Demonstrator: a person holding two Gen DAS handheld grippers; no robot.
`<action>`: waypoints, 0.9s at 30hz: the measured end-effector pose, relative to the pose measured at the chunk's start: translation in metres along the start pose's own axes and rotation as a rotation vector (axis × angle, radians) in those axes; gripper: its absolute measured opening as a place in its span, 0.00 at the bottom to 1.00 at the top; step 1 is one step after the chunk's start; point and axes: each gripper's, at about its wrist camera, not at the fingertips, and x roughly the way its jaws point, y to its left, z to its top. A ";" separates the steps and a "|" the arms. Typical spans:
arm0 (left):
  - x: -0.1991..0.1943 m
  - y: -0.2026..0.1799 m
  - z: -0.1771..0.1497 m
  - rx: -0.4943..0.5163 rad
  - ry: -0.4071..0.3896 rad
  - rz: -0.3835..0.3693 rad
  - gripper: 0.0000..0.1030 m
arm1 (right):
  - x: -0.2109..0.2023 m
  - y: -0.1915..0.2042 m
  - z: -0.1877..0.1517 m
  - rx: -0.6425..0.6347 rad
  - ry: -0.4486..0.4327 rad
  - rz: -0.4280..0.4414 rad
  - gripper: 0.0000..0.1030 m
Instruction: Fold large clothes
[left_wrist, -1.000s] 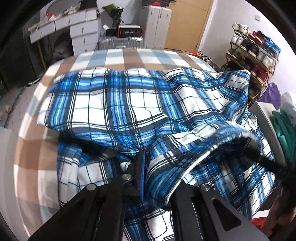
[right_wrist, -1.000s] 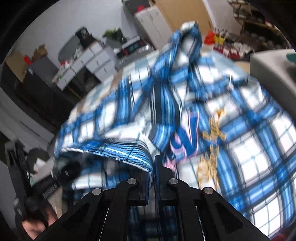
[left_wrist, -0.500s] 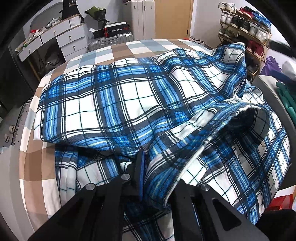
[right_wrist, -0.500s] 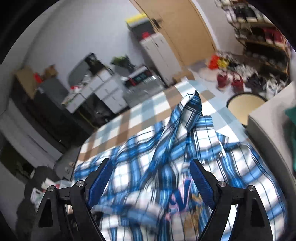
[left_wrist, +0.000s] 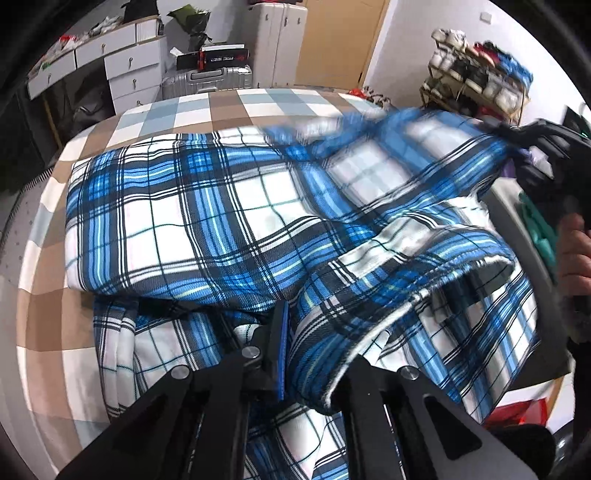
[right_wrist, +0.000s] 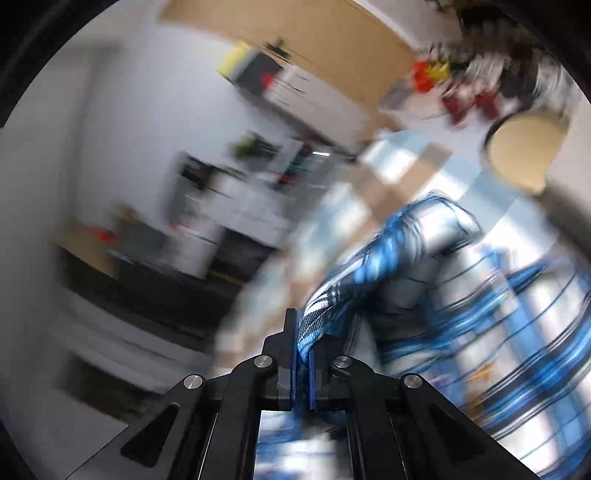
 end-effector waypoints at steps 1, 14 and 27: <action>0.002 -0.001 -0.001 -0.004 0.005 0.003 0.01 | -0.005 -0.006 -0.006 0.017 -0.003 -0.013 0.04; 0.009 -0.004 -0.013 0.059 0.049 0.043 0.01 | -0.027 -0.048 -0.052 -0.154 0.140 -0.537 0.46; 0.001 -0.002 -0.019 0.092 0.068 0.015 0.00 | 0.057 0.023 -0.021 -0.656 0.249 -0.778 0.54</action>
